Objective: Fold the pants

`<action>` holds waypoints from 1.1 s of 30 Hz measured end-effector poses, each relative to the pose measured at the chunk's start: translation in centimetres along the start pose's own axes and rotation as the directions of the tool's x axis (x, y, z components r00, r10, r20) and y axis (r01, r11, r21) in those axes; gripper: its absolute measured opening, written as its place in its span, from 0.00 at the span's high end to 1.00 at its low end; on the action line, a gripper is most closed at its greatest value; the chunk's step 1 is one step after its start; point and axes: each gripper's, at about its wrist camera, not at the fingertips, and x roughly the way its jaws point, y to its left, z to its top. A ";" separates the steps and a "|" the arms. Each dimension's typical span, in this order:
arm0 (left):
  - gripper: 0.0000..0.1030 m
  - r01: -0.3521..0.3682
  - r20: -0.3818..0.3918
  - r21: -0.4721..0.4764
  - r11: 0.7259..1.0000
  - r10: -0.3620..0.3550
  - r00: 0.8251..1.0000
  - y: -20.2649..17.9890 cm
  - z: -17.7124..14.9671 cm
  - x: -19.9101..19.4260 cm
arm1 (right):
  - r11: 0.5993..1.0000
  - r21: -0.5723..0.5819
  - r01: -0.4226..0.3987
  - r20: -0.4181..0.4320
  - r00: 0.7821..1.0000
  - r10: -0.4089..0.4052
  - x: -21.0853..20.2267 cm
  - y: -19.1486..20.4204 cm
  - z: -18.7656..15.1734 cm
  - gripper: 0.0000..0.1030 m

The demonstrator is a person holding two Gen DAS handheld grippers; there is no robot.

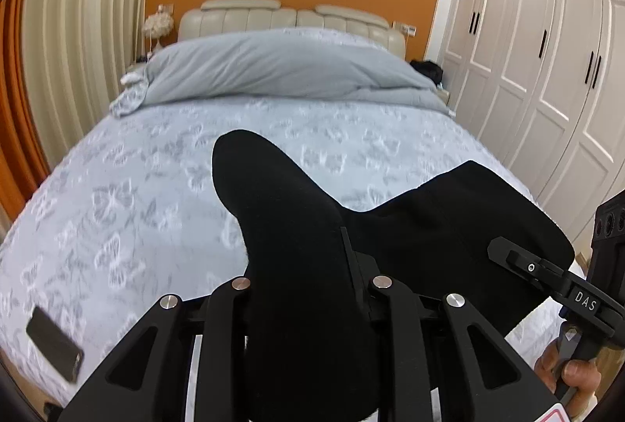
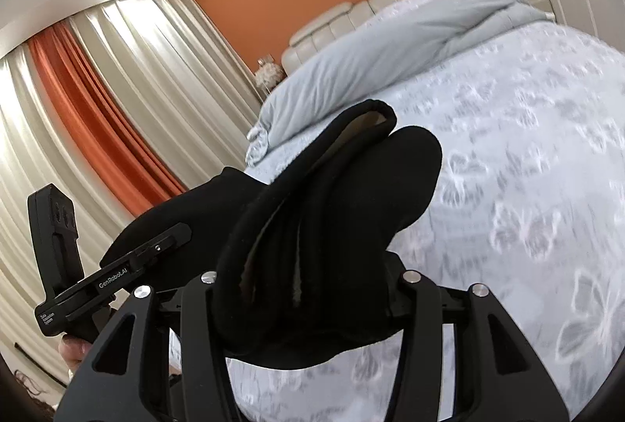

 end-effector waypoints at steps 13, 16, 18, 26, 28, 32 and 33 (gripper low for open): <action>0.79 -0.069 0.104 0.047 0.997 0.064 0.993 0.6 7.9 4.8 | 0.997 -0.078 -0.015 0.114 0.993 0.024 6.1 0.2 8.0 0.55; 0.79 -0.086 0.119 0.050 0.995 0.079 0.990 1.2 9.5 6.5 | 0.995 -0.101 -0.015 0.128 0.991 0.028 7.8 0.1 9.3 0.55; 0.79 -0.098 0.130 0.050 0.994 0.090 0.987 1.5 10.4 7.6 | 0.994 -0.107 -0.017 0.135 0.990 0.031 9.2 -0.2 10.2 0.55; 0.79 -0.123 0.147 0.050 0.991 0.114 0.982 3.1 13.5 13.2 | 0.995 -0.100 -0.006 0.149 0.989 0.021 14.1 -2.4 12.8 0.55; 0.79 -0.119 0.151 0.057 0.991 0.109 0.982 3.4 13.9 14.9 | 0.995 -0.098 -0.004 0.157 0.987 0.019 15.2 -3.3 13.1 0.55; 0.78 -0.124 0.150 0.065 0.990 0.113 0.982 4.0 14.2 17.9 | 0.997 -0.075 0.003 0.158 0.987 0.009 17.6 -5.2 13.4 0.55; 0.78 -0.129 0.146 0.067 0.989 0.118 0.982 4.1 14.2 18.9 | 0.998 -0.069 0.002 0.156 0.988 0.009 18.1 -5.7 13.4 0.55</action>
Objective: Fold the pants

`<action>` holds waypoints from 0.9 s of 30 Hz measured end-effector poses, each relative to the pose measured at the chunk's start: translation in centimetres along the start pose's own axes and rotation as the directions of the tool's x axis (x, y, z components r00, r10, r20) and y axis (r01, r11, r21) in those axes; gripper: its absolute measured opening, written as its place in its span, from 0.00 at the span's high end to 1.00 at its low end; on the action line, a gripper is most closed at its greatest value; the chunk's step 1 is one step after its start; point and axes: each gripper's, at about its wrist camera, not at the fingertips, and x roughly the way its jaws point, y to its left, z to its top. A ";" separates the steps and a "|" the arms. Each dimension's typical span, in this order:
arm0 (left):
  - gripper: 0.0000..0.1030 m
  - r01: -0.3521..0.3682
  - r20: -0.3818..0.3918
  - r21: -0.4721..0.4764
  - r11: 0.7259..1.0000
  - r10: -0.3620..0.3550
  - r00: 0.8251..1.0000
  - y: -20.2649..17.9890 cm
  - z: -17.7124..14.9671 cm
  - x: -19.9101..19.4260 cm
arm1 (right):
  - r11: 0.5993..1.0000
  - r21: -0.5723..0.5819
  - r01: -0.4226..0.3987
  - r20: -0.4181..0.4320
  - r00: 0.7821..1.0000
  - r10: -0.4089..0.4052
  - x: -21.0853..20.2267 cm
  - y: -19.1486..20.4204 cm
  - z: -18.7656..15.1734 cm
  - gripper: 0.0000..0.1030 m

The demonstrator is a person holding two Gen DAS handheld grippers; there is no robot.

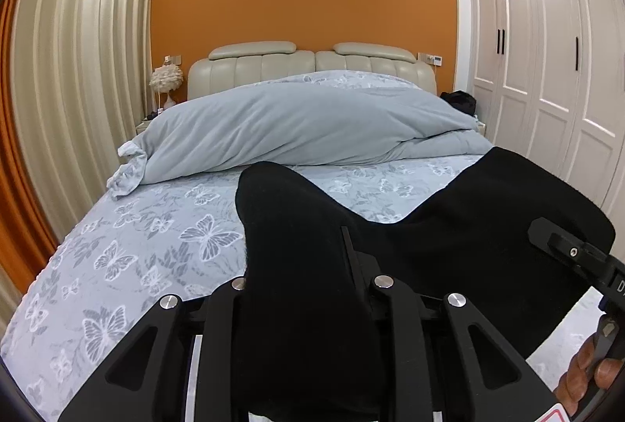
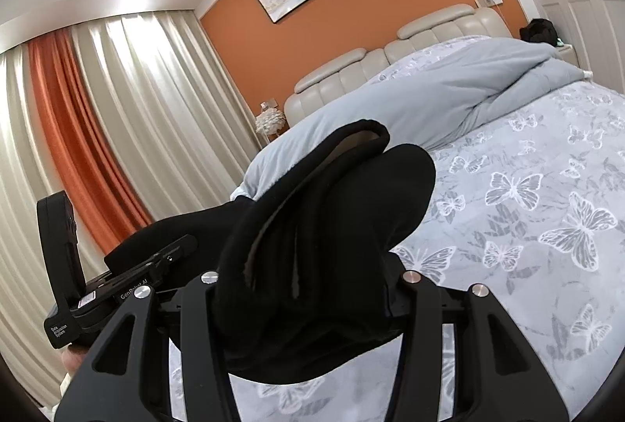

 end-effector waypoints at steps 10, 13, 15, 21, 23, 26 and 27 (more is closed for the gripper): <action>0.78 -0.004 -0.038 -0.005 1.000 0.003 0.999 0.5 -1.3 6.7 | 0.999 0.041 0.034 -0.014 0.999 -0.034 4.6 -4.2 -1.8 0.55; 0.78 -0.002 -0.052 -0.012 1.000 0.001 0.999 0.6 -2.0 8.2 | 0.998 0.057 0.037 -0.021 0.999 -0.036 5.6 -5.5 -2.5 0.55; 0.78 -0.002 -0.059 -0.011 1.000 0.001 0.998 0.5 -2.6 9.0 | 0.997 0.063 0.039 -0.027 0.999 -0.037 6.1 -6.1 -3.1 0.55; 0.78 -0.008 -0.095 -0.001 1.000 0.008 0.995 0.4 -4.8 12.0 | 0.995 0.086 0.054 -0.056 0.997 -0.049 7.9 -8.4 -5.3 0.55; 0.78 -0.008 -0.106 0.001 1.000 0.008 0.994 0.5 -5.4 12.7 | 0.994 0.097 0.058 -0.064 0.997 -0.052 8.3 -9.0 -5.8 0.55; 0.78 -0.007 -0.126 0.002 1.000 0.007 0.992 0.4 -6.4 13.9 | 0.991 0.114 0.066 -0.082 0.995 -0.057 9.0 -10.2 -6.8 0.55; 0.78 -0.007 -0.132 0.000 1.000 0.007 0.991 0.4 -6.8 14.3 | 0.991 0.117 0.070 -0.088 0.994 -0.059 9.2 -10.4 -7.1 0.55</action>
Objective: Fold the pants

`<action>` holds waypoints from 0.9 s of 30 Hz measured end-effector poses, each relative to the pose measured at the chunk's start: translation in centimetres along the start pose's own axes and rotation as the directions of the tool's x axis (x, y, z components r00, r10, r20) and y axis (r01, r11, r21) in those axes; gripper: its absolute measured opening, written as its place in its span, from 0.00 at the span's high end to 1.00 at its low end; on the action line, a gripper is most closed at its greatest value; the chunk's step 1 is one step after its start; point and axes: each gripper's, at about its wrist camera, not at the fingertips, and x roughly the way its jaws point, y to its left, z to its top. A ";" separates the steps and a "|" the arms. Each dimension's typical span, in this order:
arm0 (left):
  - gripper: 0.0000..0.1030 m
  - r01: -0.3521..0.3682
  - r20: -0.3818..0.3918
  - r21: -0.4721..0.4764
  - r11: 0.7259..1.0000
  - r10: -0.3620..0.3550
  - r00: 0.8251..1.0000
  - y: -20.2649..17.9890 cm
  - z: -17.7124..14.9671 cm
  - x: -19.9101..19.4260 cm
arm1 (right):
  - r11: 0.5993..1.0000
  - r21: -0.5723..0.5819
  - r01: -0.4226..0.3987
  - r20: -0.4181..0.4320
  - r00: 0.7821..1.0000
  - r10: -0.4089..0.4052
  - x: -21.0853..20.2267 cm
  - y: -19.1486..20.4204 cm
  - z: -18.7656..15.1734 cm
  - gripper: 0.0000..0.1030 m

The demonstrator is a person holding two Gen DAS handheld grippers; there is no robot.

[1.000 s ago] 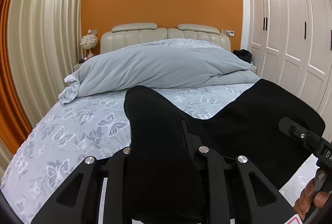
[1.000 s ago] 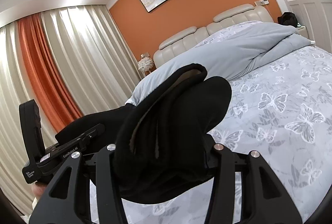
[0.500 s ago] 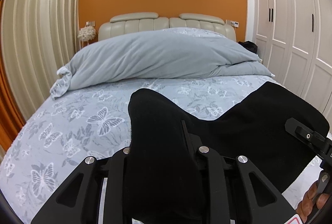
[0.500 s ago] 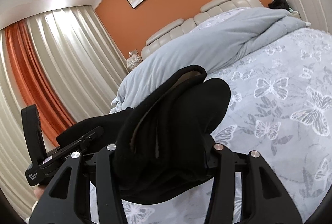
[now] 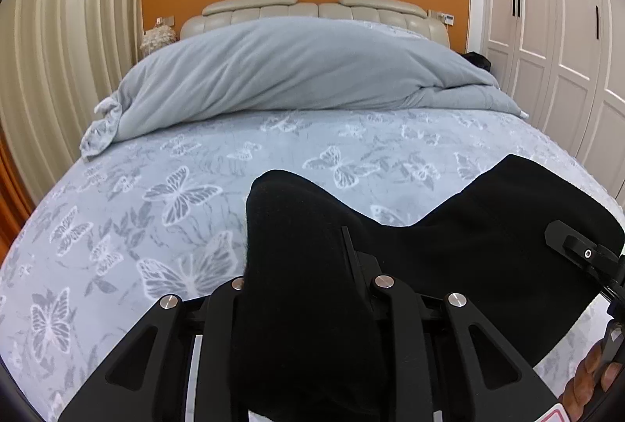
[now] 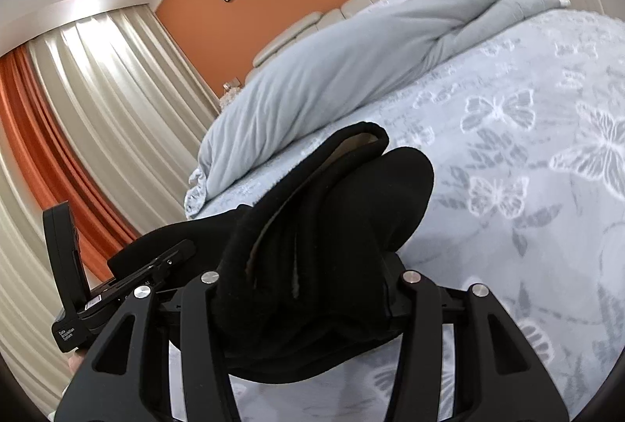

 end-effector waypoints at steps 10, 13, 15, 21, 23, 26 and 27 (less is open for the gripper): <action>0.41 -0.075 -0.085 -0.004 0.997 0.074 0.994 1.3 -4.6 3.7 | 0.973 0.122 0.197 -0.167 0.970 -0.176 1.6 -6.0 -3.1 0.20; 0.14 -0.106 -0.189 -0.043 0.993 0.096 0.977 3.4 -7.1 5.3 | 0.947 0.253 0.200 -0.115 0.978 -0.176 -1.5 -8.1 -2.5 0.20; 0.15 -0.059 -0.169 -0.146 0.988 0.034 0.985 5.7 -7.6 3.4 | 0.950 0.206 0.234 -0.031 0.972 -0.233 -4.2 -7.1 -1.6 0.19; 0.19 -0.050 -0.106 -0.208 0.977 0.028 0.994 7.7 -4.3 -0.1 | 0.978 0.025 0.205 -0.114 0.973 -0.201 -1.2 -2.3 1.5 0.09; 0.19 -0.047 -0.159 -0.193 0.980 0.016 0.987 6.8 -3.3 1.3 | 0.956 -0.123 0.268 -0.216 0.933 -0.289 2.8 -1.4 1.1 0.07; 0.18 -0.053 -0.262 -0.138 0.989 0.016 0.965 5.4 -3.7 4.6 | 0.921 -0.164 0.352 -0.341 0.856 -0.388 7.0 -3.4 -1.0 0.05; 0.18 -0.039 -0.313 -0.154 0.987 -0.011 0.950 5.2 -4.4 6.0 | 0.937 -0.103 0.333 -0.339 0.874 -0.347 6.8 -4.3 -1.4 0.05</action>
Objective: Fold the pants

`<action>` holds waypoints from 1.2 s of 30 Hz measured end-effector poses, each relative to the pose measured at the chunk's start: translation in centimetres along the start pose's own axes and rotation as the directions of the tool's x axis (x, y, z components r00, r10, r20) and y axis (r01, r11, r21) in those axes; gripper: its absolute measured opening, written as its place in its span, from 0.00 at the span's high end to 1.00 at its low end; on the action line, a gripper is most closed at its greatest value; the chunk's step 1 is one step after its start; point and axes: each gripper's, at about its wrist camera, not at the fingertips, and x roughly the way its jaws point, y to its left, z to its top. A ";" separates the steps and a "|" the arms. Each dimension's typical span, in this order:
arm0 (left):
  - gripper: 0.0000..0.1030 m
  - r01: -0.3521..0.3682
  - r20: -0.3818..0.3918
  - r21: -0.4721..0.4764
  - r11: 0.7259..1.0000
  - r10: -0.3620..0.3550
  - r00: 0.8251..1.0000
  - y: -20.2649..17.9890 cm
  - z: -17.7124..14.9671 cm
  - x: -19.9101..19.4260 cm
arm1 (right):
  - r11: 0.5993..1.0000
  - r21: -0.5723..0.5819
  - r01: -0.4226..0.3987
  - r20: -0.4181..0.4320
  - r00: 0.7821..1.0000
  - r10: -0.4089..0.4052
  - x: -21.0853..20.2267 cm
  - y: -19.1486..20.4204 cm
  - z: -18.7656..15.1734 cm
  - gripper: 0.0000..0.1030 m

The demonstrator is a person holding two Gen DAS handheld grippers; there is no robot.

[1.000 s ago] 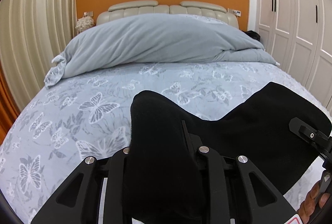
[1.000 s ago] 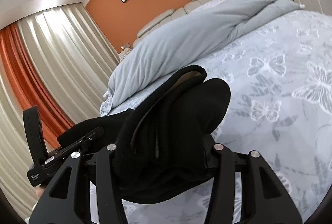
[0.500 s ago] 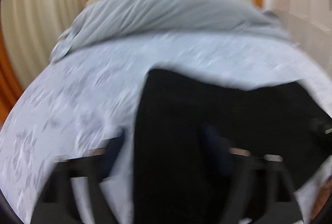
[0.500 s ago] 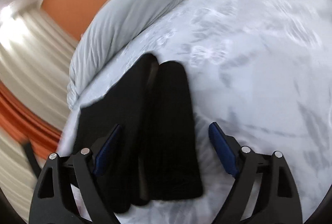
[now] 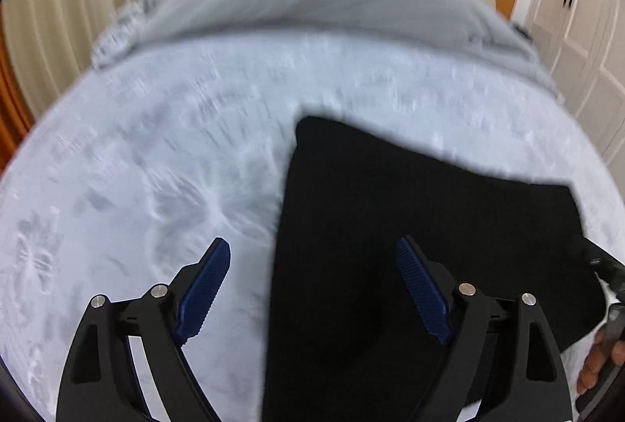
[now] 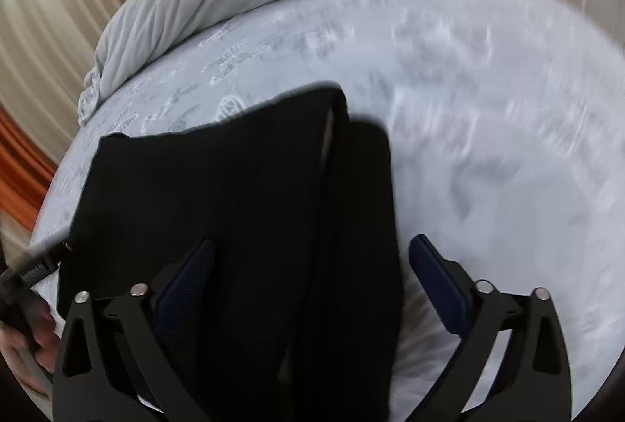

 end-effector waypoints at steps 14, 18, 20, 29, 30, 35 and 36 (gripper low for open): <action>0.74 0.246 -0.068 -0.117 0.962 -0.254 0.965 1.6 -5.0 -5.6 | 0.999 0.022 -0.040 -0.055 0.998 0.041 -6.9 -1.6 -3.9 0.29; 0.57 0.178 -0.049 -0.132 0.975 -0.186 0.981 2.4 -7.4 -4.9 | 0.997 0.069 -0.030 0.096 0.995 0.023 -11.8 -2.5 -4.5 0.42; 0.62 0.139 0.021 -0.115 0.984 -0.138 0.990 2.0 -6.5 -7.9 | 0.997 -0.041 -0.071 0.181 0.980 0.078 -15.2 0.7 -3.7 0.47; 0.46 -0.002 0.082 0.037 0.999 -0.001 0.997 -4.7 -2.3 -5.1 | 0.988 -0.145 0.047 0.008 0.999 -0.046 -2.5 2.1 -1.6 0.70; 0.46 -0.010 0.068 0.039 0.999 0.008 0.998 -4.8 -2.6 -4.3 | 0.993 -0.116 0.002 0.033 0.999 0.002 -3.2 1.4 -1.3 0.71; 0.46 -0.044 0.066 0.038 0.998 0.041 0.997 -4.5 -3.6 -2.7 | 0.983 -0.182 -0.013 0.104 0.994 0.033 -8.4 4.6 -1.8 0.69; 0.45 -0.047 0.068 0.046 0.998 0.044 0.997 -4.6 -3.7 -2.7 | 0.977 -0.211 0.019 0.108 0.994 0.004 -8.4 4.7 -2.1 0.69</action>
